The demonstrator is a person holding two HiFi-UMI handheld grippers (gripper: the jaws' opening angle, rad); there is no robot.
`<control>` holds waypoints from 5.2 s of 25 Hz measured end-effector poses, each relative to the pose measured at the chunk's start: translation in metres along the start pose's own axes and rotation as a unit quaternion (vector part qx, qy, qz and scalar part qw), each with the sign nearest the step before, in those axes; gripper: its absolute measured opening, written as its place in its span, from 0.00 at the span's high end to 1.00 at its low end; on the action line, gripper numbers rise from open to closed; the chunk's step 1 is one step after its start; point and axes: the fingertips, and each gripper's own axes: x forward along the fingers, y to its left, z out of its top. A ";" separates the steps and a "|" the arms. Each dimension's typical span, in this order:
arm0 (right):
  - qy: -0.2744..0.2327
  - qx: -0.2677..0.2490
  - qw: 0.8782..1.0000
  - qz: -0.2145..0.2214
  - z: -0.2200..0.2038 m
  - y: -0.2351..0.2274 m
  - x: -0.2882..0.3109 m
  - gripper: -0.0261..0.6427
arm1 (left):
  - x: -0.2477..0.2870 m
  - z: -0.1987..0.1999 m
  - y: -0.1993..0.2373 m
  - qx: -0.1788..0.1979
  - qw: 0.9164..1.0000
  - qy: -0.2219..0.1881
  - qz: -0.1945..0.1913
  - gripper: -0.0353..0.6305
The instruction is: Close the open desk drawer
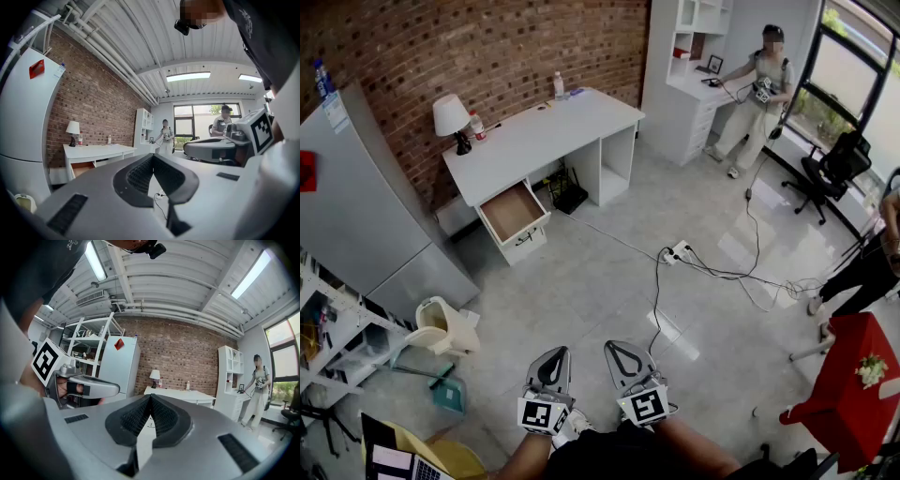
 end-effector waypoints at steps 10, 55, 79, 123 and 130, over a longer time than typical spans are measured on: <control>-0.010 0.004 1.000 -0.005 0.000 -0.012 -0.002 0.92 | 0.005 0.002 -0.005 0.007 1.000 0.000 0.010 0.94; -0.079 -0.009 0.997 -0.006 0.031 -0.127 0.182 0.92 | 0.173 0.037 0.123 0.043 0.999 -0.024 0.015 0.94; -0.048 -0.003 0.999 0.017 0.016 -0.132 0.294 0.92 | 0.224 0.027 0.214 0.040 0.999 -0.016 0.021 0.94; -0.025 0.076 0.980 0.180 -0.147 -0.151 0.602 0.92 | 0.367 -0.147 0.443 -0.036 0.971 0.048 0.231 0.94; -0.010 0.076 0.976 0.204 -0.224 -0.115 0.620 0.92 | 0.356 -0.219 0.465 -0.039 0.964 0.052 0.258 0.94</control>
